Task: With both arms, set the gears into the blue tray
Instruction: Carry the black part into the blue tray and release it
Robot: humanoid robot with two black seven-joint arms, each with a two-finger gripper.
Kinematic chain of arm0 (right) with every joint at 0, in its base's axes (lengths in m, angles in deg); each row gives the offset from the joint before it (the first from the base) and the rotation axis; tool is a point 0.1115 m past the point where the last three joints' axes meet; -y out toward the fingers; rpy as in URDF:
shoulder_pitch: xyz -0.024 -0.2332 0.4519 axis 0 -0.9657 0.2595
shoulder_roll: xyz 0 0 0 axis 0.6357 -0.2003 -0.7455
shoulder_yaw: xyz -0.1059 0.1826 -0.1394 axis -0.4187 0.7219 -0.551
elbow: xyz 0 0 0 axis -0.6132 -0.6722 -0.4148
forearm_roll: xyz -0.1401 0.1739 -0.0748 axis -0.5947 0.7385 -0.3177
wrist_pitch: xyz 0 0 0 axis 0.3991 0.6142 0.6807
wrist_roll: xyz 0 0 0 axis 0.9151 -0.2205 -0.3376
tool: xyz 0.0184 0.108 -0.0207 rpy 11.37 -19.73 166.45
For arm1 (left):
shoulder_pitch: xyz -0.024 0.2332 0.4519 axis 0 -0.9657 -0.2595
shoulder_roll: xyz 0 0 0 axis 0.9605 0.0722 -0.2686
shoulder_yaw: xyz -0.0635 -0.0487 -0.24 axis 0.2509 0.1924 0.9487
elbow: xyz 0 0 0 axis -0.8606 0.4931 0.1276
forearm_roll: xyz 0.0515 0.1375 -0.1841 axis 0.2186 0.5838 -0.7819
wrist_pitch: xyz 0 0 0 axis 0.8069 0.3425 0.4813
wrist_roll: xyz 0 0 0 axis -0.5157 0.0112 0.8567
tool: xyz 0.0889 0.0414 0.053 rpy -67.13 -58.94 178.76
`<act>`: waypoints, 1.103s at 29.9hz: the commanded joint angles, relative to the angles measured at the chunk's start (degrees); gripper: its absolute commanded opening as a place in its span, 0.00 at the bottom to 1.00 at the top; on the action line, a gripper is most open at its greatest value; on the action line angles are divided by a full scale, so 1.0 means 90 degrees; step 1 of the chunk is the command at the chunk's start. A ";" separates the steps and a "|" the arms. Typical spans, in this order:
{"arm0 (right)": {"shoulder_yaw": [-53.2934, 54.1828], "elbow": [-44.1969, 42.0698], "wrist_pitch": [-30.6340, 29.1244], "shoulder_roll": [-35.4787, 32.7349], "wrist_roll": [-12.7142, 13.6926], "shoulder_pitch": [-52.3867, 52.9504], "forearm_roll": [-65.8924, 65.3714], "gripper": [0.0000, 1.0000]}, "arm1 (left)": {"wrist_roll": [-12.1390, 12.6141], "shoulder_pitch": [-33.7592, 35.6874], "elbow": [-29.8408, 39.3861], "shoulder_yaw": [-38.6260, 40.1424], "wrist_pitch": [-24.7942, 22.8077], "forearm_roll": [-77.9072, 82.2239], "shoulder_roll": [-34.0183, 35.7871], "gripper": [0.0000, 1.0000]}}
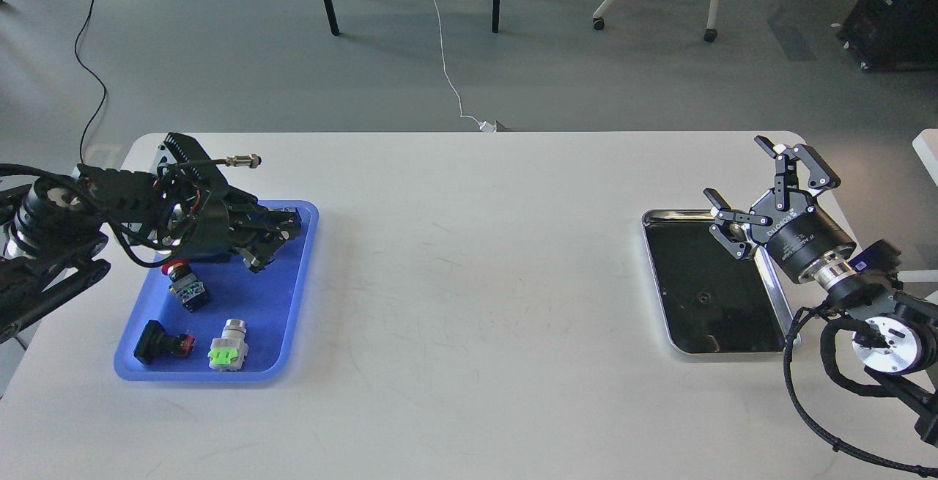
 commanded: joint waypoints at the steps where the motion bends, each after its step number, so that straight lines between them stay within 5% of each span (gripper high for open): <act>1: 0.0000 -0.0001 0.0002 0.0005 0.0000 0.0000 0.0000 0.97 | 0.0000 -0.0336 -0.0010 0.0061 0.0094 0.0001 0.0085 0.15; 22: -0.0010 -0.0001 0.0002 -0.0014 0.0000 0.0010 0.0000 0.97 | 0.0000 -0.1080 -0.0283 0.0520 0.0094 0.0001 0.0037 0.25; 28: 0.0000 0.0009 0.0002 -0.0014 0.0000 0.0010 0.0000 0.97 | 0.0000 -0.1080 -0.0332 0.0520 0.0084 0.0001 0.0056 0.43; 32: 0.0000 0.0009 0.0002 -0.0014 0.0000 0.0010 0.0000 0.97 | 0.0000 -0.1080 -0.0332 0.0530 0.0094 0.0001 0.0066 0.79; 33: 0.0000 0.0009 0.0002 -0.0014 0.0000 0.0010 0.0000 0.97 | 0.0000 -0.1080 -0.0332 0.0540 0.0094 0.0001 0.0076 0.80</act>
